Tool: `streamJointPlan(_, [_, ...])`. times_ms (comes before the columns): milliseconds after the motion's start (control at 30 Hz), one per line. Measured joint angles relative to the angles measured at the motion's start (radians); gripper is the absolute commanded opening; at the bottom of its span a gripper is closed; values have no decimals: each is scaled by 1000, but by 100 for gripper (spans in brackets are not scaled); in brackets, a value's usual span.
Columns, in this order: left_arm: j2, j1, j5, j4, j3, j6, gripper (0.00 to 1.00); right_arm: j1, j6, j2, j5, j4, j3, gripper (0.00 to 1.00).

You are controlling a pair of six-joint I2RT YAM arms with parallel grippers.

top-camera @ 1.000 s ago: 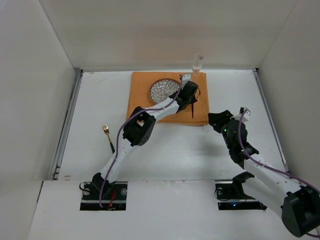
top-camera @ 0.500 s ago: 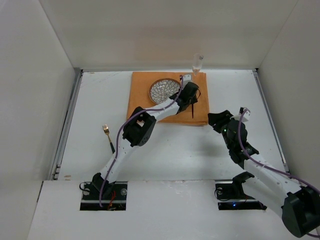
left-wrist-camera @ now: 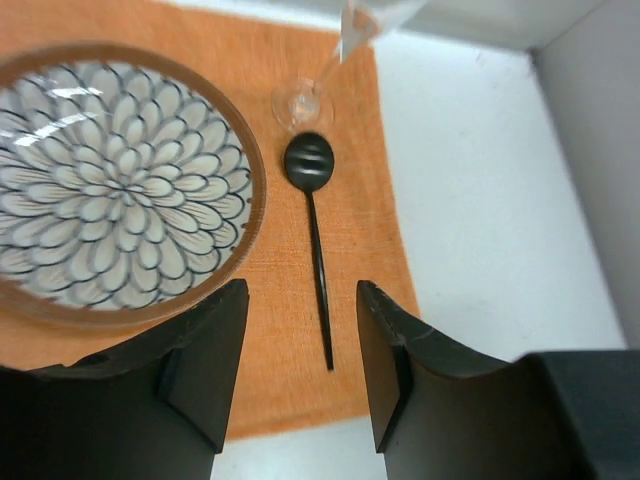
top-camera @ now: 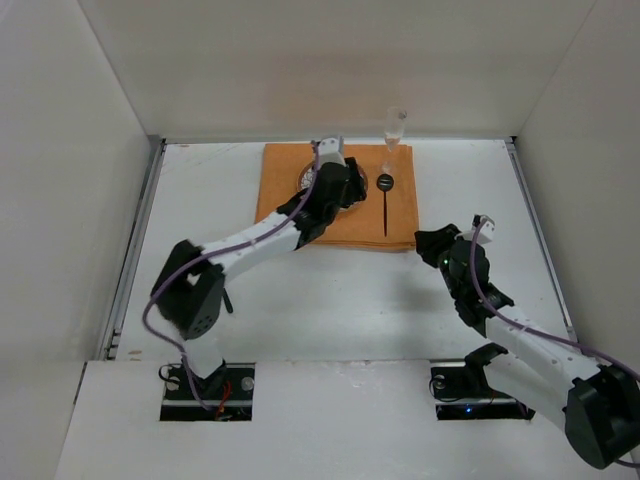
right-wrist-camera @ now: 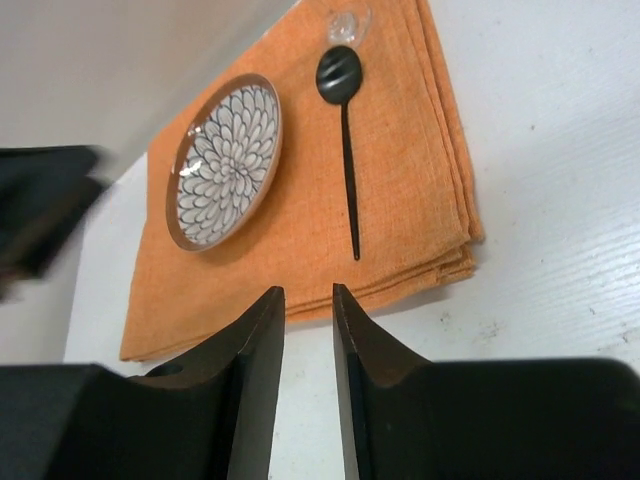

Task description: Set the dinner table for one person

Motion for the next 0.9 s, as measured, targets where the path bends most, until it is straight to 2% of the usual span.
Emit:
streamJointPlan(200, [-416, 86, -85, 12, -369, 6, 48, 21, -2, 26, -5, 0, 0, 37])
streamJointPlan(300, [-555, 160, -151, -79, -546, -10, 49, 24, -2, 25, -10, 2, 0, 40])
streamJointPlan(433, [-713, 249, -207, -291, -735, -74, 49, 29, -4, 25, -12, 3, 0, 42])
streamJointPlan(633, [-881, 390, -228, -536, -859, -194, 50, 31, -12, 39, -14, 3, 2, 42])
streamJointPlan(900, [-883, 458, -167, -619, -935, -262, 45, 44, -19, 55, -19, 3, 5, 43])
